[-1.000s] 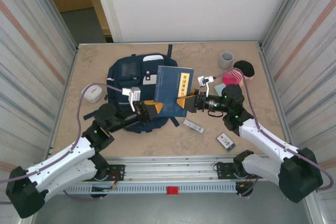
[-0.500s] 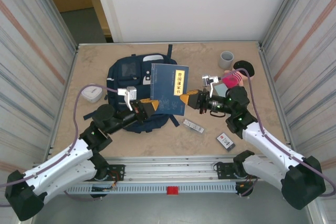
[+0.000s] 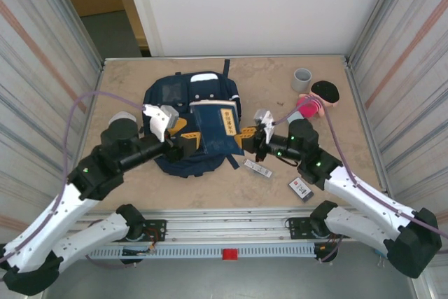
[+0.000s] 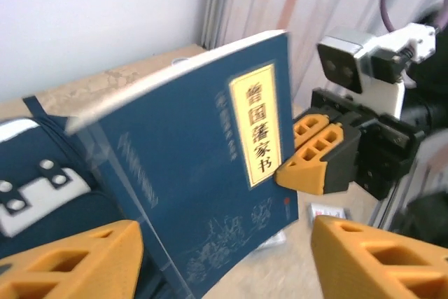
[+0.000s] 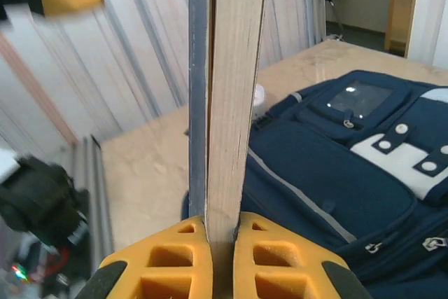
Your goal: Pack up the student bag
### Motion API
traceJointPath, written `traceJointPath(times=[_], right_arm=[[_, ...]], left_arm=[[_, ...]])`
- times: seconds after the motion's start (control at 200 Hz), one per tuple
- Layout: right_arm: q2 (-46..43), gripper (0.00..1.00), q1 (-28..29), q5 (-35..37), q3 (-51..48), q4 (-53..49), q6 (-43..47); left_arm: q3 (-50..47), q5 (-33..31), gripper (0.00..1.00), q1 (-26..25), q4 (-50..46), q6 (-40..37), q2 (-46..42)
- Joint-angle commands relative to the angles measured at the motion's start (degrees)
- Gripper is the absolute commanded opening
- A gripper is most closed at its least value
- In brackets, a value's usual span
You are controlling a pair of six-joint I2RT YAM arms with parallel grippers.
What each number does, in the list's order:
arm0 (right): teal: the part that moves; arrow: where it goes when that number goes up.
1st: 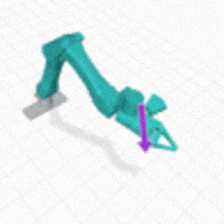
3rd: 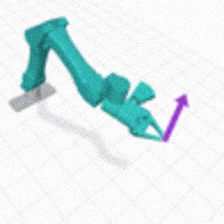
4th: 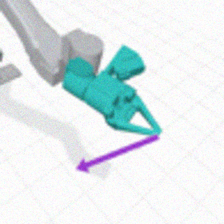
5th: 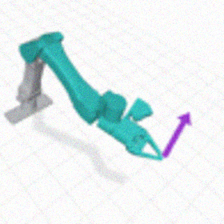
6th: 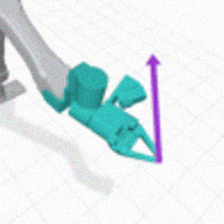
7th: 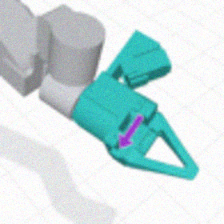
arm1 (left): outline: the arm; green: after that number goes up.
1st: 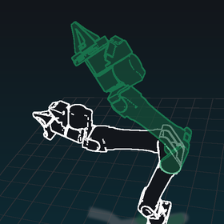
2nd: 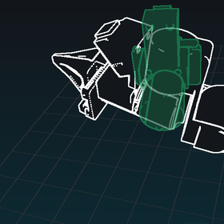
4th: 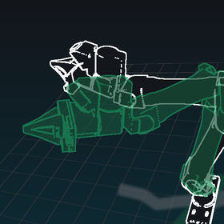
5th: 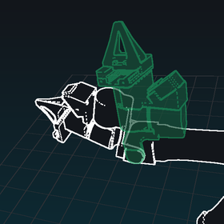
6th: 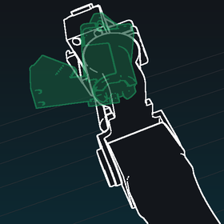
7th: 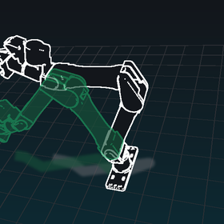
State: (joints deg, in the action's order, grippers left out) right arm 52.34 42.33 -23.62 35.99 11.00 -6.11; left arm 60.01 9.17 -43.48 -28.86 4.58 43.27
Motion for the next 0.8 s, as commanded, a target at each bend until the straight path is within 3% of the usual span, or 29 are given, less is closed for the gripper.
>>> traceJointPath(times=[0.0,0.236,0.481,0.697,0.797], right_arm=[[-1.6,0.00,5.0,10.1,-1.1,0.3,14.3],[-2.6,0.00,9.3,7.7,-2.2,-7.4,27.8],[-2.0,0.00,9.7,3.2,-1.6,-7.0,29.8],[-0.1,0.00,9.9,1.0,0.1,-7.8,29.8],[0.0,0.00,9.9,1.0,0.7,-7.8,29.7]], left_arm=[[4.9,1.3,0.71,0.1,-20.3,-19.1,2.2],[5.4,2.9,0.87,0.1,-27.4,-41.3,2.4],[3.7,3.5,0.87,0.1,-28.4,-45.4,7.1],[1.4,12.0,0.65,0.0,-21.3,-41.4,12.0],[1.1,15.8,0.36,0.0,-18.7,-39.8,13.7]])
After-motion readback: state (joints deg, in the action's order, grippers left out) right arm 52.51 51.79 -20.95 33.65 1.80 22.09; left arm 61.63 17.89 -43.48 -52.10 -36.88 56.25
